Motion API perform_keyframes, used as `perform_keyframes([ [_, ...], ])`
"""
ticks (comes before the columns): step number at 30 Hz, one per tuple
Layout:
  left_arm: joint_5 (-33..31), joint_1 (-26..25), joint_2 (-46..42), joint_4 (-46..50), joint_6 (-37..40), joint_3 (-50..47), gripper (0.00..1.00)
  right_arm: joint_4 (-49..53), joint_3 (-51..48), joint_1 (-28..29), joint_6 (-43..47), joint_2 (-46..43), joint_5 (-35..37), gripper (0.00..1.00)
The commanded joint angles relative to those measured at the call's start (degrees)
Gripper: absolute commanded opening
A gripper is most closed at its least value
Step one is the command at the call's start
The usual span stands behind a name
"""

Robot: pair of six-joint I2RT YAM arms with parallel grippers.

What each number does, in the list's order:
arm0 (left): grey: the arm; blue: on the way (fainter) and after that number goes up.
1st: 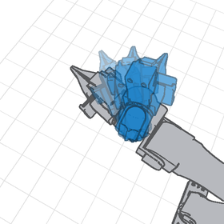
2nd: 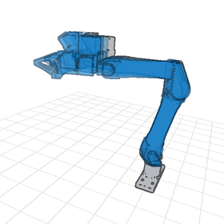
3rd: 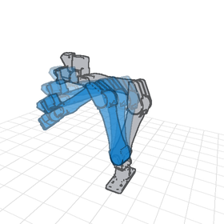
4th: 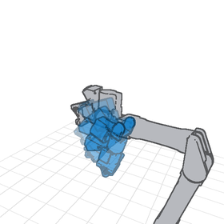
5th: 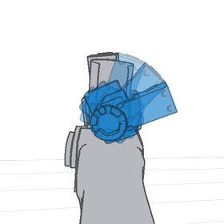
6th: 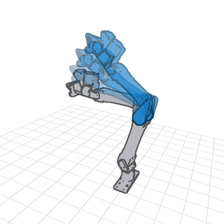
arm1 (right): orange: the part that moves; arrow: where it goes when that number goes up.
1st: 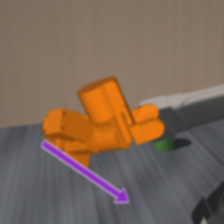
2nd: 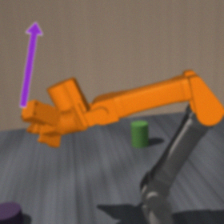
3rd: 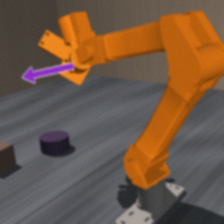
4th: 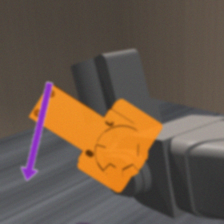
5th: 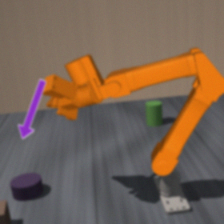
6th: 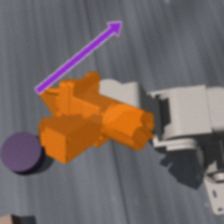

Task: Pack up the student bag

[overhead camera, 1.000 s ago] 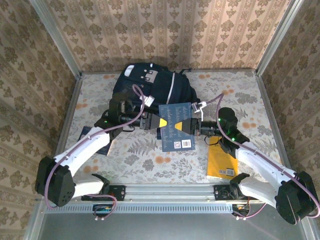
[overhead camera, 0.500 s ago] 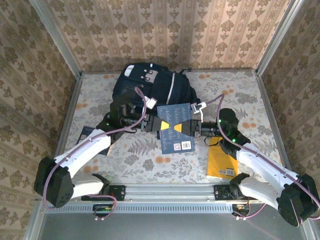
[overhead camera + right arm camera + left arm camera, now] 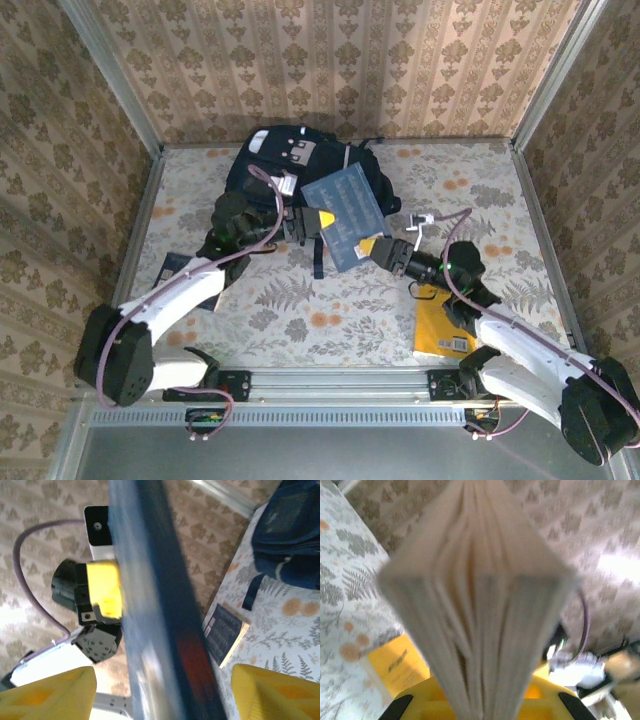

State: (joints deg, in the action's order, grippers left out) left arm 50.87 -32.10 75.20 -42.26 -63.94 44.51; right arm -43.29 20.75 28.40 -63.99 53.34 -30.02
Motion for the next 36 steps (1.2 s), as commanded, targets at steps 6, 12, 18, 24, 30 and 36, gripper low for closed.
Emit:
perform_keyframes([
  [6, -8.20, -1.92, 13.14, -32.12, -19.69, 3.24, 0.00, -16.86, -0.73, 4.73, -3.54, -2.67, 20.20, 0.74],
  [12, -9.12, -4.45, 14.80, -31.96, -18.95, 4.69, 0.00, -15.56, -0.33, 4.73, -1.08, -2.38, 24.72, 0.68],
  [18, -9.04, -5.15, 15.03, -31.96, -19.38, 5.14, 0.00, -13.81, 0.16, 4.62, 0.38, -1.91, 26.33, 0.62],
  [24, -10.07, -5.93, 15.45, -31.41, -18.63, 4.70, 0.00, -11.62, 1.89, 4.64, -0.66, 0.07, 28.67, 0.46],
  [30, -11.19, -6.59, 16.76, -30.96, -17.84, 4.79, 0.00, -13.03, 2.54, 4.60, -3.39, 3.51, 31.28, 0.28],
  [36, -11.75, -6.03, 18.33, -29.64, -18.17, 4.47, 0.25, -7.42, 0.69, 2.38, -3.74, 0.06, 34.94, 0.00],
])
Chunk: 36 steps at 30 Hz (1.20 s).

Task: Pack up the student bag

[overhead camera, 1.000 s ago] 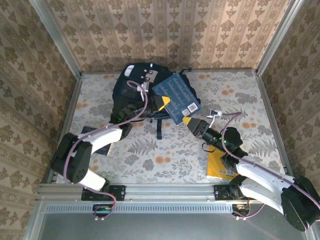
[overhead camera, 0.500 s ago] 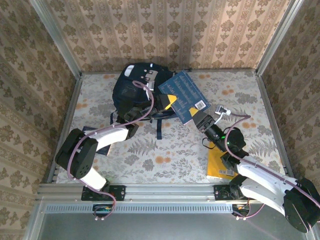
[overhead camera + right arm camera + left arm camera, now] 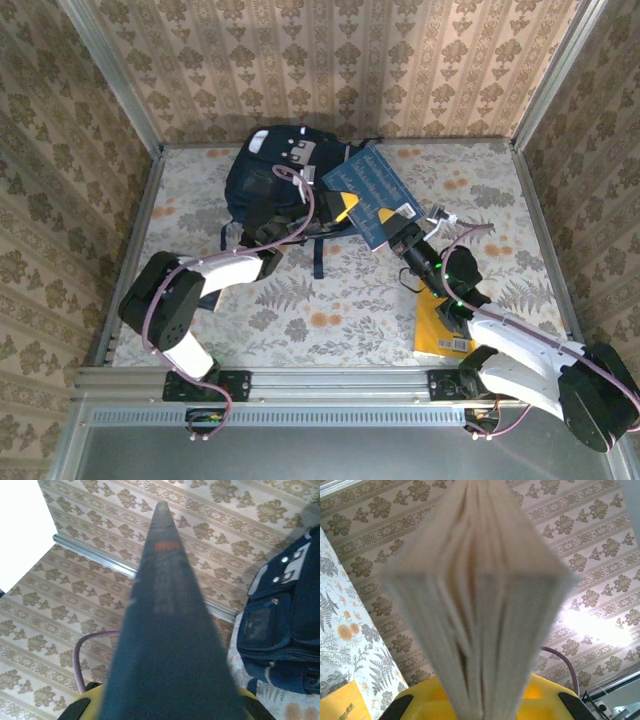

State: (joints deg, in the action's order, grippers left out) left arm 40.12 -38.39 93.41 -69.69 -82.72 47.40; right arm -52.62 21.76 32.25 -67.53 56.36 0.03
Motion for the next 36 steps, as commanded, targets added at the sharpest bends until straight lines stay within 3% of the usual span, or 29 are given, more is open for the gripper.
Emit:
perform_keyframes([
  [1, -0.80, 0.62, 0.11, -1.13, 0.85, 1.48, 0.37, 4.56, -0.80, -2.31, 0.06, -4.69, 5.35, 0.00],
  [3, -0.02, 1.63, 0.02, 3.58, 2.26, 1.57, 0.52, 10.31, -1.57, -3.75, 1.19, -8.19, 5.68, 0.00],
  [6, 3.33, 3.55, -0.28, 19.51, 8.94, 4.76, 0.61, 24.15, -1.02, -5.47, 5.99, -14.73, 6.45, 0.00],
  [9, 3.90, 4.81, -0.30, 45.43, 23.86, 13.07, 0.63, 35.80, -1.56, -5.94, 8.77, -21.95, 10.39, 0.00],
  [12, -3.83, 4.13, 3.47, 77.07, 45.63, 27.90, 0.64, 42.64, -2.93, -6.83, 10.22, -27.32, 11.60, 0.00],
  [14, -8.20, 4.32, 8.54, 87.43, 51.97, 35.52, 0.64, 44.64, -4.00, -7.38, 10.41, -29.74, 11.12, 0.00],
  [22, -6.30, 10.95, 24.58, 92.34, 53.52, 53.25, 0.62, 49.33, -4.93, -9.52, 13.56, -36.09, 9.47, 0.00],
  [27, -4.16, 11.15, 34.62, 97.99, 56.34, 66.29, 0.62, 47.44, -6.48, -11.61, 10.33, -35.62, 6.93, 0.00],
  [36, 3.07, 10.86, 42.62, 94.05, 54.38, 74.44, 0.55, 46.27, -8.87, -14.09, 8.02, -34.91, 3.53, 0.00],
])
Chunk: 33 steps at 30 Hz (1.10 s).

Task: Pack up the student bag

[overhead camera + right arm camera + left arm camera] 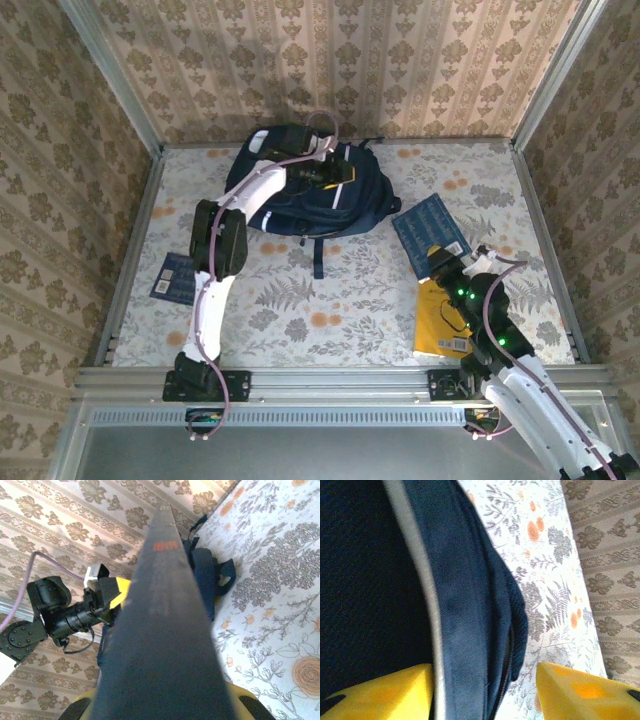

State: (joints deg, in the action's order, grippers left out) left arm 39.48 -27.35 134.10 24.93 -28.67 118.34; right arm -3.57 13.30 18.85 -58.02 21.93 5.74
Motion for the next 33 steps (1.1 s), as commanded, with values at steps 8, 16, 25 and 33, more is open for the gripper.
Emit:
perform_keyframes([
  [8, 5.87, -0.95, 9.52, 1.04, -2.53, 12.09, 0.45, -3.46, -1.35, -3.00, -2.96, 0.39, -4.27, 0.00],
  [16, -3.24, -1.16, 12.43, 8.88, -0.19, 17.04, 0.31, -3.37, -0.91, -4.41, -3.36, 0.39, -5.65, 0.00],
  [25, -14.96, -3.21, 9.32, 19.96, 8.74, 21.98, 0.00, -1.31, 1.37, -4.67, -1.48, 0.18, -6.70, 0.00],
  [33, -11.59, -2.73, -3.50, 21.63, 11.72, 15.60, 0.00, 2.51, 6.05, -5.33, 5.18, 2.65, -8.81, 0.00],
])
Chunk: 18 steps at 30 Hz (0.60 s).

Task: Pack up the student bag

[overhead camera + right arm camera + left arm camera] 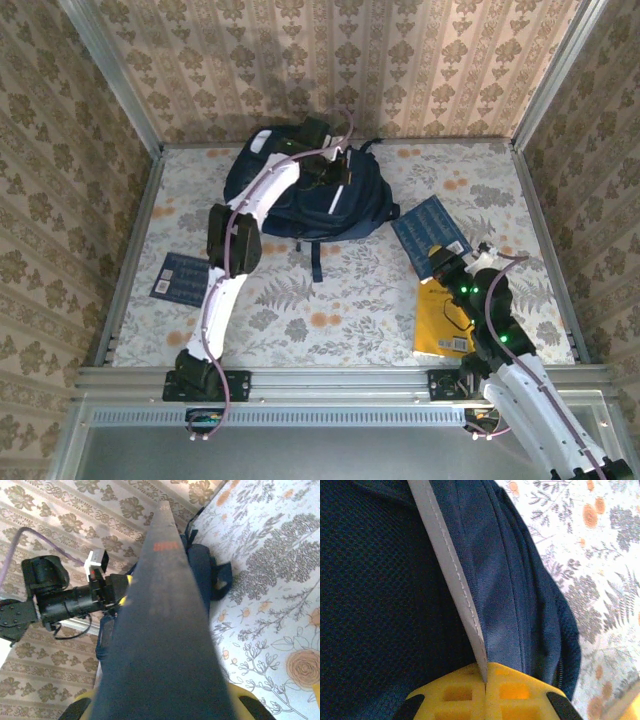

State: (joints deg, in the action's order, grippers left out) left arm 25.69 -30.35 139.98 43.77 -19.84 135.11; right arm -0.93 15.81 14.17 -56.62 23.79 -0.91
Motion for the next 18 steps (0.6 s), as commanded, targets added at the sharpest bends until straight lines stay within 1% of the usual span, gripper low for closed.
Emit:
perform_keyframes([
  [1, 2.97, 0.37, -10.96, 3.10, 3.00, -1.84, 0.00, 0.12, 4.06, -0.87, 3.96, 1.60, -2.79, 0.00],
  [6, 6.89, 0.38, -17.62, 7.96, 5.19, -2.92, 0.00, 0.64, 6.91, -1.58, 5.07, 6.43, -5.77, 0.00],
  [9, 9.26, 0.38, -22.32, 7.76, 5.54, -6.52, 0.00, -0.83, 7.48, -1.89, 5.03, 8.97, -7.92, 0.00],
  [11, 10.67, 0.38, -25.40, 6.23, 4.91, -9.63, 0.00, -5.38, 6.83, -2.05, 3.47, 11.53, -11.49, 0.00],
  [15, 15.85, 0.38, -30.40, 3.43, 3.50, -15.06, 0.00, -16.71, 5.18, -2.16, -2.43, 15.72, -17.12, 0.00],
  [18, 21.83, -0.03, -33.14, -1.26, 0.65, -20.16, 0.00, -22.42, 5.22, -2.18, -5.84, 19.21, -19.52, 0.00],
])
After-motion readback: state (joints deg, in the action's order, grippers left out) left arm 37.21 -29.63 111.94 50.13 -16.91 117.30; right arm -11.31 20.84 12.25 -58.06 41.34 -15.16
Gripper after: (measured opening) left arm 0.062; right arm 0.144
